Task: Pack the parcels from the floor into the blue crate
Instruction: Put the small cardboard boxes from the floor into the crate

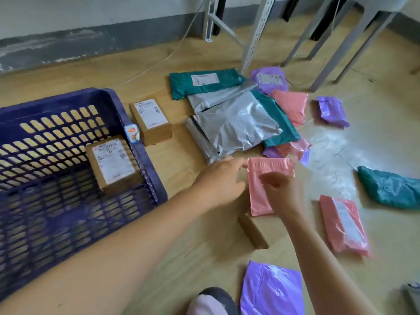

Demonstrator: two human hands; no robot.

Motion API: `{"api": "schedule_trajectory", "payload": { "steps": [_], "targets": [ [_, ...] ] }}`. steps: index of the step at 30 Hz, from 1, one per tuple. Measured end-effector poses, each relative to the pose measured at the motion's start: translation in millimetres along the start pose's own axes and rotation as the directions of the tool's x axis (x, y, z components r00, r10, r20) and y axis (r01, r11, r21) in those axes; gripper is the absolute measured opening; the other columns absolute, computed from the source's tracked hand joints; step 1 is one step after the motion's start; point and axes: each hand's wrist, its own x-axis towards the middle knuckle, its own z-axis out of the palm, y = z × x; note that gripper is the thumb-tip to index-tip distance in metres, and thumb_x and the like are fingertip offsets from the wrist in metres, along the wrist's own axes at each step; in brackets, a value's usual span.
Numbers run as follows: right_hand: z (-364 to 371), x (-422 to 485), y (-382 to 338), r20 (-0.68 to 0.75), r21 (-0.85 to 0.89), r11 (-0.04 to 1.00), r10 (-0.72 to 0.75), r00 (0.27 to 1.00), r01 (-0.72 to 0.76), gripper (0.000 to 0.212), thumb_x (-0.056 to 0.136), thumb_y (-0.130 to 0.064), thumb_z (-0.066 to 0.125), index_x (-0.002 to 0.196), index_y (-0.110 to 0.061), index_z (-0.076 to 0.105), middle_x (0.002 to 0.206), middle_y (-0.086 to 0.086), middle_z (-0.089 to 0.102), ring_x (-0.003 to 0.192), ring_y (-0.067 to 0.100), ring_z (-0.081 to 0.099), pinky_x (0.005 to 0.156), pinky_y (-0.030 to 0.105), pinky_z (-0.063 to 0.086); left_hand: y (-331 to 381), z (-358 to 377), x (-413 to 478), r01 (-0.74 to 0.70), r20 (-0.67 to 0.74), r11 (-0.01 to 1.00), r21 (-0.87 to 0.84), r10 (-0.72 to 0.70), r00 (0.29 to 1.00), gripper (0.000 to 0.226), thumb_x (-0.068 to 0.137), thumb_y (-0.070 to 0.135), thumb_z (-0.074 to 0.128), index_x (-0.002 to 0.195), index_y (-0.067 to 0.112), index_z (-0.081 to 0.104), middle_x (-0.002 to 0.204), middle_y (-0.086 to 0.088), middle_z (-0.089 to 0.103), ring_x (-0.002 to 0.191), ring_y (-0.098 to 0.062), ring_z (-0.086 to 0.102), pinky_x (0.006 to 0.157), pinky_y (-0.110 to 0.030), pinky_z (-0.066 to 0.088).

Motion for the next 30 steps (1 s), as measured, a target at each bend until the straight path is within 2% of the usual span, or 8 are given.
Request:
{"api": "schedule_trajectory", "payload": {
  "steps": [3, 7, 9, 13, 16, 21, 26, 30],
  "targets": [
    [9, 3, 49, 0.034, -0.005, 0.990, 0.143, 0.989, -0.143, 0.033, 0.079, 0.001, 0.052, 0.093, -0.018, 0.074, 0.103, 0.002, 0.072, 0.100, 0.021, 0.063, 0.085, 0.028, 0.046, -5, 40, 9, 0.082, 0.072, 0.995, -0.055, -0.078, 0.994, 0.043, 0.085, 0.017, 0.056, 0.127, 0.023, 0.051, 0.130, -0.001, 0.052, 0.116, -0.020, 0.051, 0.097, -0.031, 0.043],
    [24, 3, 98, 0.046, -0.025, 0.961, 0.276, 0.960, -0.275, 0.031, 0.070, -0.002, 0.054, 0.058, -0.030, 0.062, 0.088, 0.013, 0.072, 0.093, 0.033, 0.063, 0.080, 0.034, 0.050, -24, 76, 10, 0.204, 0.147, 0.976, -0.075, -0.191, 0.970, 0.039, 0.086, 0.019, 0.055, 0.124, 0.025, 0.052, 0.127, 0.001, 0.052, 0.115, -0.017, 0.052, 0.098, -0.034, 0.044],
    [30, 0, 107, 0.053, -0.063, 0.952, 0.303, 0.952, -0.299, 0.025, 0.064, -0.011, 0.046, 0.052, -0.031, 0.056, 0.088, 0.018, 0.069, 0.096, 0.037, 0.059, 0.079, 0.035, 0.048, -32, 88, 9, 0.232, 0.187, 0.971, -0.056, -0.218, 0.958, 0.039, 0.087, 0.020, 0.054, 0.125, 0.026, 0.052, 0.129, 0.002, 0.050, 0.117, -0.016, 0.051, 0.098, -0.033, 0.044],
    [30, -4, 105, 0.147, -0.199, 0.937, 0.318, 0.937, -0.287, 0.029, 0.077, -0.001, 0.050, 0.094, -0.010, 0.072, 0.108, 0.011, 0.063, 0.105, 0.028, 0.054, 0.075, 0.022, 0.036, -40, 103, 10, 0.257, 0.235, 0.966, -0.024, -0.244, 0.941, 0.039, 0.088, 0.022, 0.053, 0.126, 0.027, 0.050, 0.133, 0.004, 0.046, 0.119, -0.015, 0.050, 0.098, -0.032, 0.043],
    [29, -2, 101, 0.203, -0.283, 0.943, 0.239, 0.950, -0.176, 0.037, 0.081, -0.002, 0.049, 0.109, -0.017, 0.070, 0.116, 0.009, 0.064, 0.112, 0.027, 0.053, 0.082, 0.025, 0.040, -42, 108, 12, 0.248, 0.258, 0.969, -0.001, -0.239, 0.936, 0.041, 0.089, 0.022, 0.052, 0.129, 0.027, 0.049, 0.138, 0.005, 0.043, 0.122, -0.015, 0.048, 0.099, -0.031, 0.042],
    [29, 0, 99, 0.232, -0.331, 0.944, 0.067, 0.970, 0.014, 0.054, 0.078, -0.002, 0.045, 0.124, -0.026, 0.060, 0.128, 0.001, 0.059, 0.118, 0.025, 0.049, 0.094, 0.031, 0.042, -42, 110, 16, 0.230, 0.271, 0.973, 0.009, -0.224, 0.936, 0.043, 0.090, 0.020, 0.050, 0.133, 0.027, 0.046, 0.143, 0.008, 0.038, 0.126, -0.015, 0.043, 0.100, -0.030, 0.040],
    [34, 3, 101, 0.340, -0.438, 0.891, 0.037, 0.940, 0.123, 0.061, 0.084, -0.003, 0.039, 0.139, -0.028, 0.043, 0.143, -0.004, 0.041, 0.131, 0.024, 0.035, 0.104, 0.030, 0.036, -41, 111, 18, 0.218, 0.281, 0.976, 0.023, -0.216, 0.935, 0.046, 0.091, 0.018, 0.049, 0.135, 0.027, 0.044, 0.144, 0.009, 0.036, 0.130, -0.015, 0.038, 0.102, -0.032, 0.039],
    [32, 6, 109, 0.309, -0.470, 0.881, 0.113, 0.944, 0.049, 0.059, 0.081, -0.008, 0.044, 0.136, -0.030, 0.045, 0.139, 0.000, 0.040, 0.130, 0.027, 0.034, 0.106, 0.034, 0.034, -40, 114, 19, 0.221, 0.296, 0.975, 0.021, -0.217, 0.930, 0.047, 0.091, 0.017, 0.047, 0.137, 0.028, 0.042, 0.146, 0.010, 0.034, 0.130, -0.015, 0.037, 0.101, -0.031, 0.038]
  ]
}}
